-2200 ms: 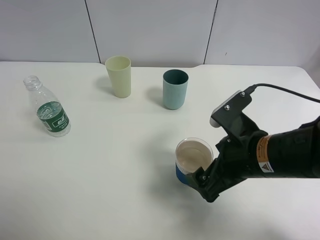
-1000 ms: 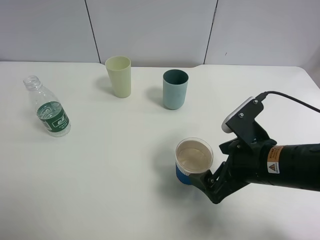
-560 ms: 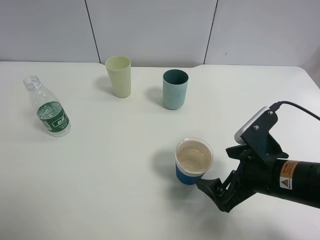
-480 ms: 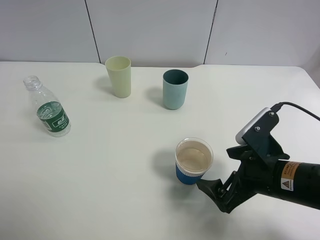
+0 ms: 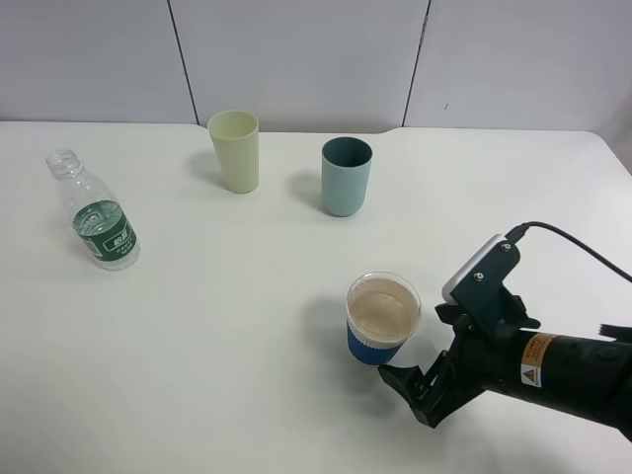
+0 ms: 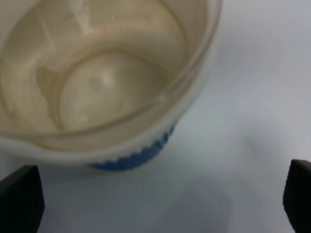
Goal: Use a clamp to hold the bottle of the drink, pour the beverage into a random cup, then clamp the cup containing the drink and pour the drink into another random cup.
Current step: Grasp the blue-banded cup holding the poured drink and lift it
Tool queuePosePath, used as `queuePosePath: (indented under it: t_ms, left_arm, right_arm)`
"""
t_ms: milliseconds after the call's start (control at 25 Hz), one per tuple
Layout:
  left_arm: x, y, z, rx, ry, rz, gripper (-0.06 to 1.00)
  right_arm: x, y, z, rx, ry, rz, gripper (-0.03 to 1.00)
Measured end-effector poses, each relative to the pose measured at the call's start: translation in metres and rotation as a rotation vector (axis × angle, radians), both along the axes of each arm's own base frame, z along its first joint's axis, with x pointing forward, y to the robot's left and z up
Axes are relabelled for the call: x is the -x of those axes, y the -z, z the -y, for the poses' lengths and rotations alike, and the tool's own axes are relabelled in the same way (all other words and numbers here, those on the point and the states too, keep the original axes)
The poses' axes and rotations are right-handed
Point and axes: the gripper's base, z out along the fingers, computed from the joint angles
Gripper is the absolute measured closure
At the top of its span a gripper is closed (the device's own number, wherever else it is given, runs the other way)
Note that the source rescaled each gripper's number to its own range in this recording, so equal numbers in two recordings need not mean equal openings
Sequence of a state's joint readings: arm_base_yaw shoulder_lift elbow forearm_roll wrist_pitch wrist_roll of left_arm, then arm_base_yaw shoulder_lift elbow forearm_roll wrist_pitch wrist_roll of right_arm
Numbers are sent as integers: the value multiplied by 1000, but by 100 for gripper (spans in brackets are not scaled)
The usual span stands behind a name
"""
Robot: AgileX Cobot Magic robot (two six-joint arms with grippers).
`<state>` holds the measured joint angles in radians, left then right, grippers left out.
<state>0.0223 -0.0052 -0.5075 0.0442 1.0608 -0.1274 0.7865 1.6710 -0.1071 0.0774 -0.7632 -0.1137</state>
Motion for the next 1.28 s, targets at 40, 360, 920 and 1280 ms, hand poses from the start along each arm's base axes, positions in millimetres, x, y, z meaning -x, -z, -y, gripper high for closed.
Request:
queuePosePath:
  t_ms: [40,360,920,1280]
  left_arm:
    - [0,0,0,0,0,0,-5]
    - [0,0,0,0,0,0,-5]
    - [0,0,0,0,0,0,-5]
    - [0,0,0,0,0,0,-5]
  right_arm:
    - [-1,2,-2,-11,-17,17,-3]
    - [-3,17,-9,-31,-80,86,-3]
    - [-2,36,-10,-19,-127,115,-3]
    - [-2,32,-11,-3,-173,155,-3]
